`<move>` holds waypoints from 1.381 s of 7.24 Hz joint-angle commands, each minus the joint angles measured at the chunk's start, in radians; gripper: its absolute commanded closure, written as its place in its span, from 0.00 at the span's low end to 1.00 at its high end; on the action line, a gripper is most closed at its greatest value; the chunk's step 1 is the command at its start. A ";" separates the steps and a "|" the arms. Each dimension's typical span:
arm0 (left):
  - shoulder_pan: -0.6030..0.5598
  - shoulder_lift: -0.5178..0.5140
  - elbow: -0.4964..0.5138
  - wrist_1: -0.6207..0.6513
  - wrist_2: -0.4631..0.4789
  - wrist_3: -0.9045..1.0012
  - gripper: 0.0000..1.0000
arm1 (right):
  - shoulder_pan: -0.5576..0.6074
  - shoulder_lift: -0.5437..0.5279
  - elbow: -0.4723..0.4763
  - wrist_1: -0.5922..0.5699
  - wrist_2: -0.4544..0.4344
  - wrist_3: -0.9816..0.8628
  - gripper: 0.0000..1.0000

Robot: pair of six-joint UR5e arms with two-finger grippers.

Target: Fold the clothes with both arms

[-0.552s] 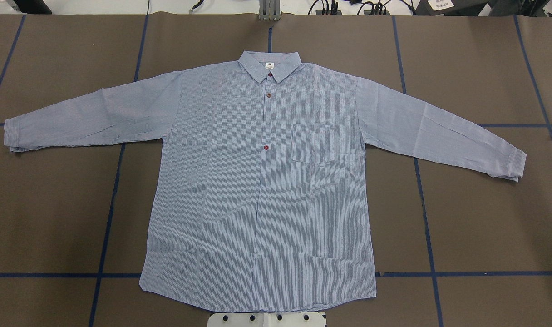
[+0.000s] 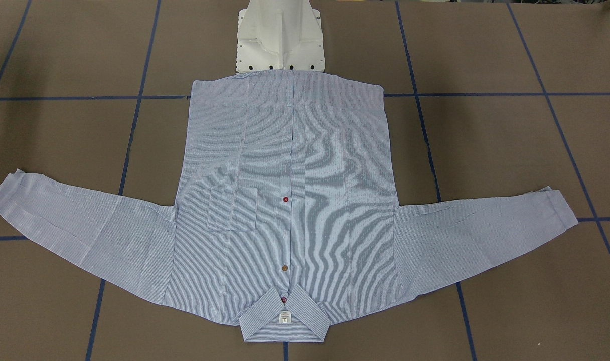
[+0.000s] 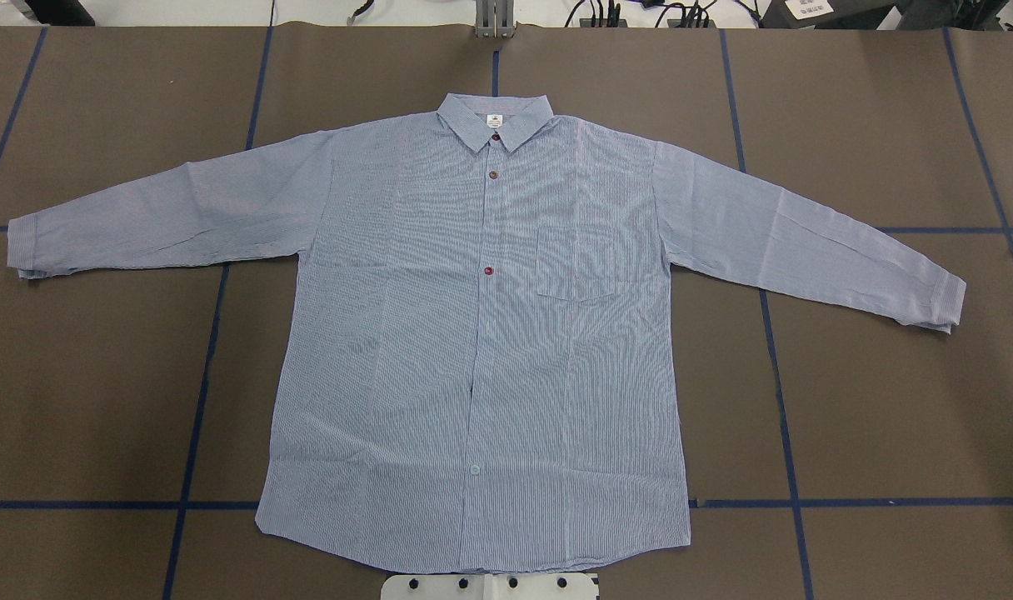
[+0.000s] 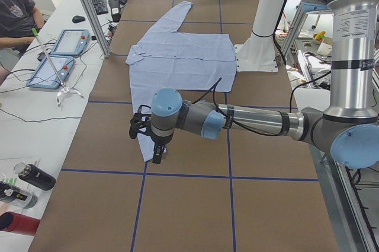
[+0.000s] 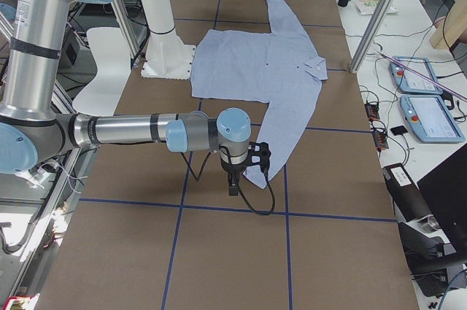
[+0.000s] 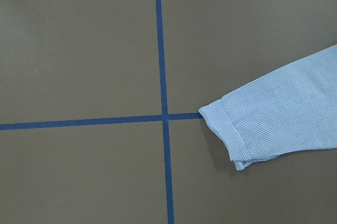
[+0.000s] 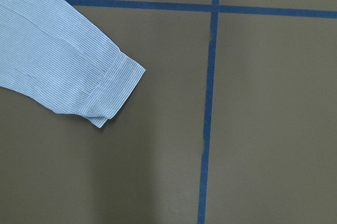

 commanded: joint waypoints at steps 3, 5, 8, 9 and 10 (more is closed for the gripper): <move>0.000 0.010 -0.015 0.002 0.001 -0.003 0.00 | 0.002 -0.012 -0.077 0.037 0.165 0.001 0.00; 0.002 0.008 -0.021 0.002 0.007 -0.003 0.00 | -0.002 -0.020 -0.180 0.286 0.171 0.006 0.00; 0.002 0.008 -0.019 0.002 0.004 0.001 0.00 | -0.055 0.047 -0.217 0.332 0.141 0.219 0.00; 0.002 0.008 -0.019 -0.001 0.006 0.005 0.00 | -0.131 0.090 -0.218 0.332 0.057 0.354 0.00; 0.002 0.008 -0.018 -0.001 0.007 0.005 0.00 | -0.182 0.129 -0.220 0.332 0.012 0.450 0.00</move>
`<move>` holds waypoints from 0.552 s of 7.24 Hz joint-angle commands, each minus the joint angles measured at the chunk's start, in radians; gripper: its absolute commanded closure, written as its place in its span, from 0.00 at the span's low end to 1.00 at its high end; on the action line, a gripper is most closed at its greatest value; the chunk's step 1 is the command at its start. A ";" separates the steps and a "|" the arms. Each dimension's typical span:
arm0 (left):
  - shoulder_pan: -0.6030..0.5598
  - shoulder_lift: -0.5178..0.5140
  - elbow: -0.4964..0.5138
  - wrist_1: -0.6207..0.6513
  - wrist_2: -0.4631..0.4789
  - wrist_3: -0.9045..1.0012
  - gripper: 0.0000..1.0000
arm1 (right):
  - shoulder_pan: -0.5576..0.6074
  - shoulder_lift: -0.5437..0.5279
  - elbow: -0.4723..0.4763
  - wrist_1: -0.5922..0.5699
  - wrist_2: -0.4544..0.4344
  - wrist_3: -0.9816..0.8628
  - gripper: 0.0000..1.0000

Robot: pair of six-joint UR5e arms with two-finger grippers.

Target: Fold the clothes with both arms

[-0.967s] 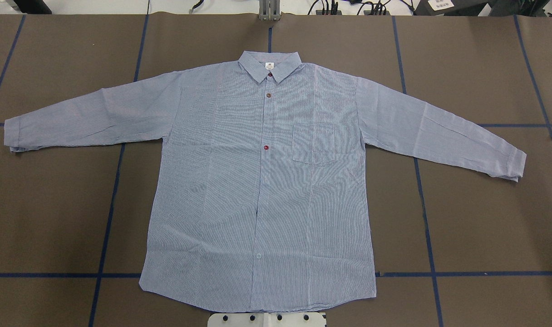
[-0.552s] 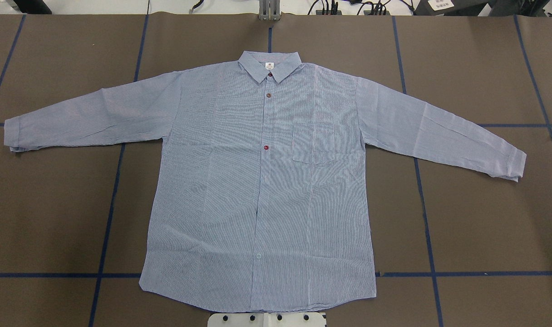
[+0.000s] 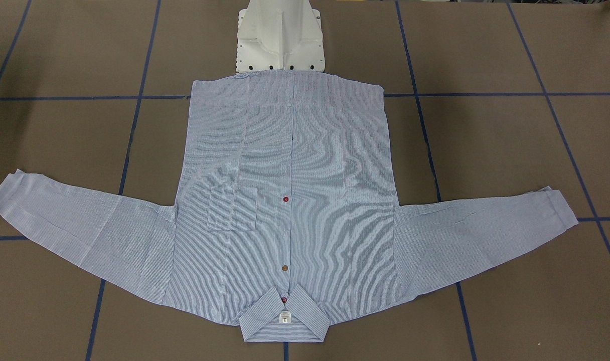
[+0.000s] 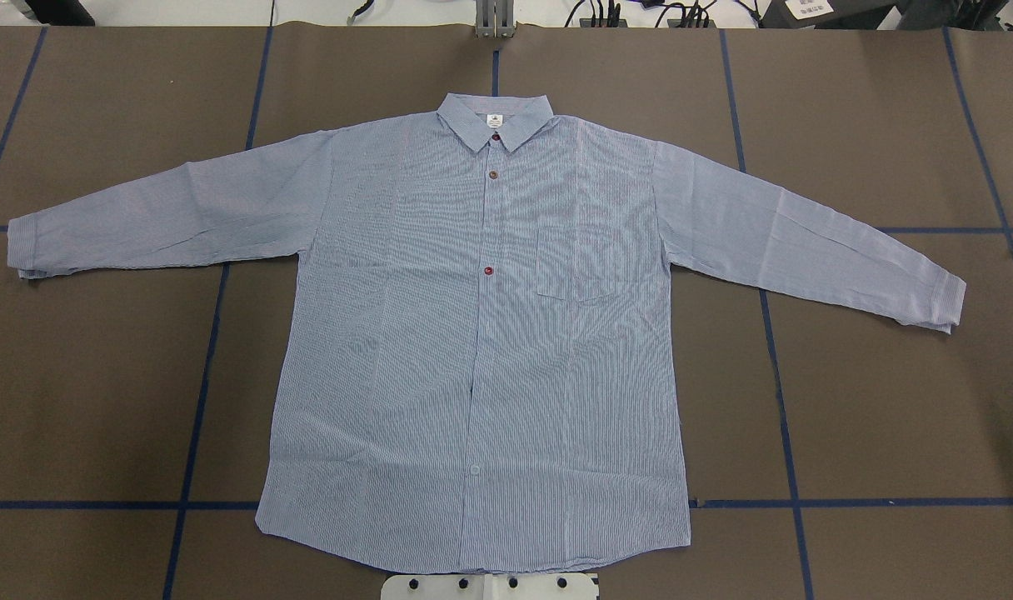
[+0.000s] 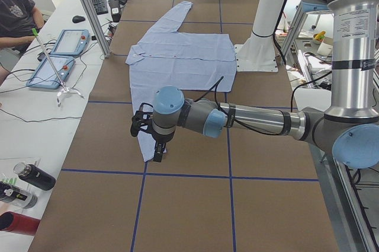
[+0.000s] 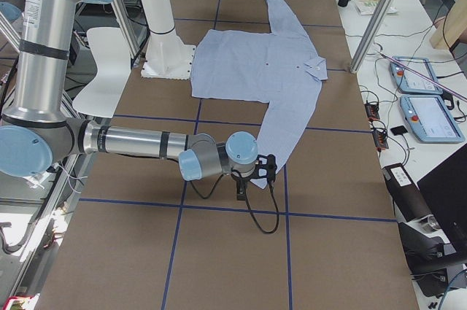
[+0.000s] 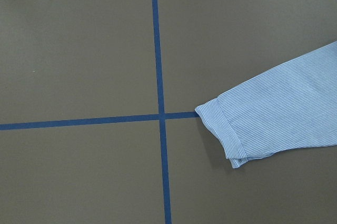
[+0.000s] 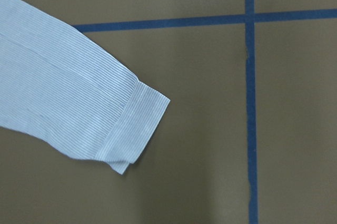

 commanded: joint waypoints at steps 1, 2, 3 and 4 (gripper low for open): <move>0.000 0.000 0.000 -0.001 0.000 0.001 0.00 | -0.111 0.089 -0.024 0.002 -0.071 0.238 0.00; 0.000 0.000 0.000 -0.001 -0.001 0.000 0.00 | -0.143 0.099 -0.029 0.005 -0.071 0.316 0.00; 0.000 -0.002 0.000 -0.001 0.002 0.000 0.00 | -0.154 0.105 -0.038 0.066 -0.073 0.425 0.00; 0.001 -0.003 -0.002 0.000 0.003 0.000 0.00 | -0.201 0.105 -0.053 0.194 -0.087 0.626 0.00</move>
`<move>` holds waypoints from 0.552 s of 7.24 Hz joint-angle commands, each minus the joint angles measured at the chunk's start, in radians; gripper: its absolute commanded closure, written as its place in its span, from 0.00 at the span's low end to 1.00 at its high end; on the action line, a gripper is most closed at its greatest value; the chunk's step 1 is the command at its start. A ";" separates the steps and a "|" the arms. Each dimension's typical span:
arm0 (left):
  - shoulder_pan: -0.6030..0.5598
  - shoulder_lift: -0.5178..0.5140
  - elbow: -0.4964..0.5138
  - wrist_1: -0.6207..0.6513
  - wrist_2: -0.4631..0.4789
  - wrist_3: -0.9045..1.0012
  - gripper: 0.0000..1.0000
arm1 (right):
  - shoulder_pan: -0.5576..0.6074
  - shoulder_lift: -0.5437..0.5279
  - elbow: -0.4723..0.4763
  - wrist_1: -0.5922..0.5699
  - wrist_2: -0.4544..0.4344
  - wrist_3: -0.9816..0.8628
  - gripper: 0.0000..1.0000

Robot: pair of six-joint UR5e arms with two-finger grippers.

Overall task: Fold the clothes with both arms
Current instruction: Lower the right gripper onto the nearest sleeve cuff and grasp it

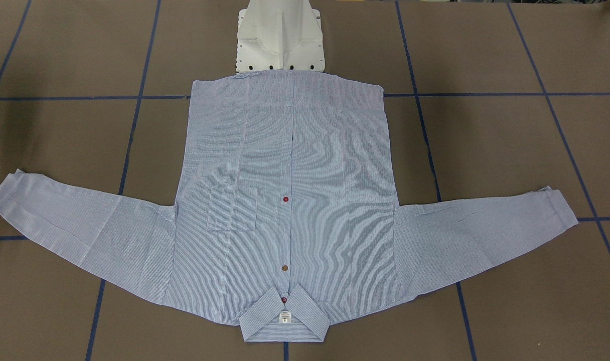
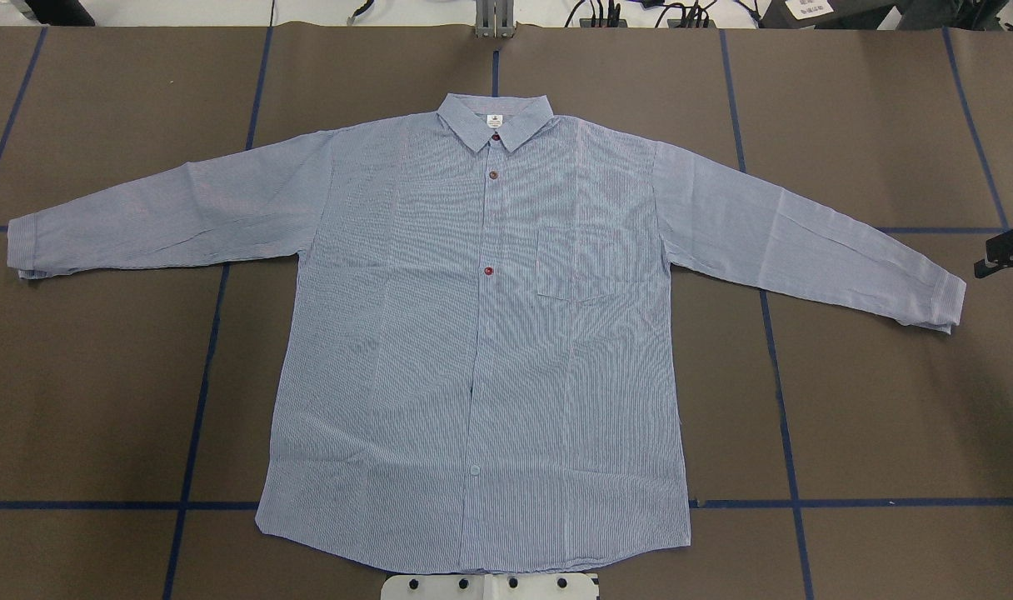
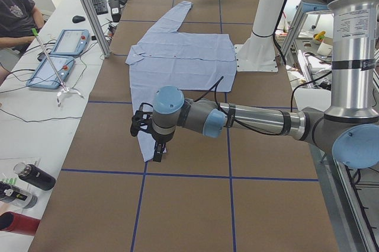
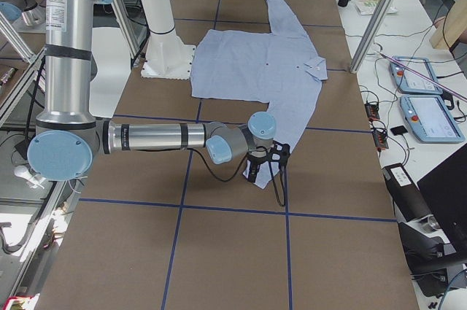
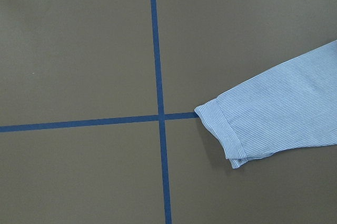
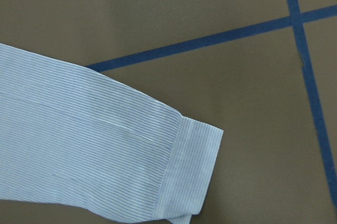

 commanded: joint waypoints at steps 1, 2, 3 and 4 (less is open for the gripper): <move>0.003 -0.002 -0.001 0.001 0.004 0.000 0.00 | -0.110 -0.002 -0.025 0.221 -0.090 0.366 0.00; 0.003 0.000 -0.003 0.000 0.054 0.001 0.00 | -0.142 -0.005 -0.040 0.248 -0.123 0.443 0.00; 0.003 0.001 0.002 -0.003 0.065 0.000 0.00 | -0.145 -0.008 -0.069 0.250 -0.125 0.455 0.01; 0.003 0.002 -0.003 -0.003 0.063 -0.003 0.00 | -0.156 -0.009 -0.086 0.250 -0.128 0.478 0.01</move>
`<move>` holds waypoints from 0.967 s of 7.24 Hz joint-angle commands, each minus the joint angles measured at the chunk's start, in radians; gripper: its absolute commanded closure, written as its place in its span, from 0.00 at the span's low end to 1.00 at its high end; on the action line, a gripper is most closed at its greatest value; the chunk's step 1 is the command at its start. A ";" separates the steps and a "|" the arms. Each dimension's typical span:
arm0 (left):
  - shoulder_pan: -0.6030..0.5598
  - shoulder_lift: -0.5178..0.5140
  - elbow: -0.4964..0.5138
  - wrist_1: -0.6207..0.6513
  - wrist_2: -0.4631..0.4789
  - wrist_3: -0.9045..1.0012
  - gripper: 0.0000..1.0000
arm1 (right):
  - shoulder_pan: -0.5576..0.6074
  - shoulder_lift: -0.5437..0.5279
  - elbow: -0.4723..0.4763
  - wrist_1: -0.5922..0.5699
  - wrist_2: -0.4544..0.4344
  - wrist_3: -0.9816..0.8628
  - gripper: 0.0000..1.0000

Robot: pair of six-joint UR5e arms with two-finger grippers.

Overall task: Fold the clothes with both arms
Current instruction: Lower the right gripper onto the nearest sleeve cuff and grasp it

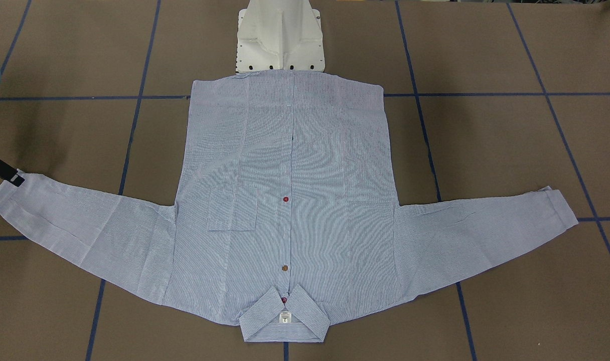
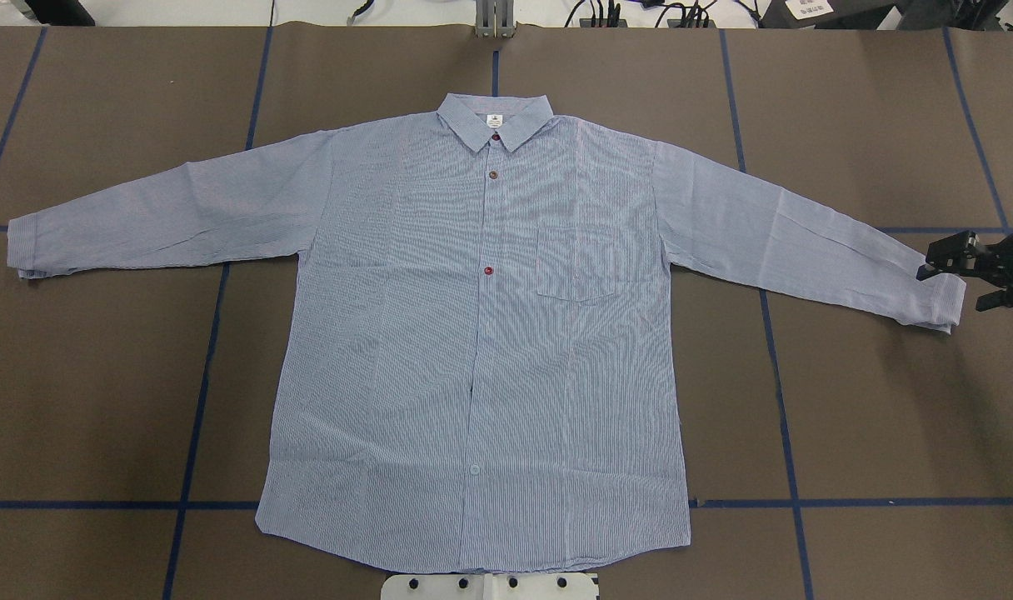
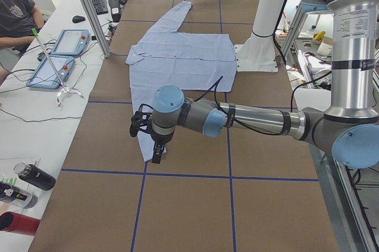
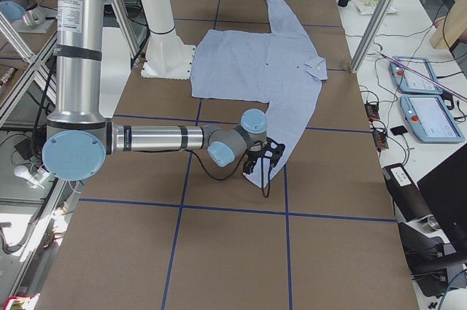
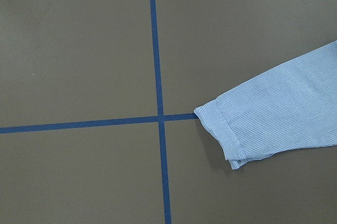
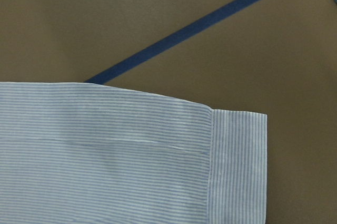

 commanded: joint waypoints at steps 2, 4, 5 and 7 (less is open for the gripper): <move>0.000 0.001 -0.007 -0.001 0.007 0.005 0.00 | -0.049 -0.006 -0.026 0.036 -0.052 0.124 0.04; 0.000 0.001 -0.011 -0.001 0.009 0.006 0.00 | -0.070 -0.020 -0.026 0.058 -0.076 0.208 0.12; 0.000 0.001 -0.011 -0.001 0.009 0.008 0.00 | -0.072 -0.027 -0.026 0.059 -0.078 0.210 0.18; 0.000 0.001 -0.017 -0.013 0.010 0.006 0.00 | -0.070 -0.059 -0.026 0.099 -0.078 0.211 0.24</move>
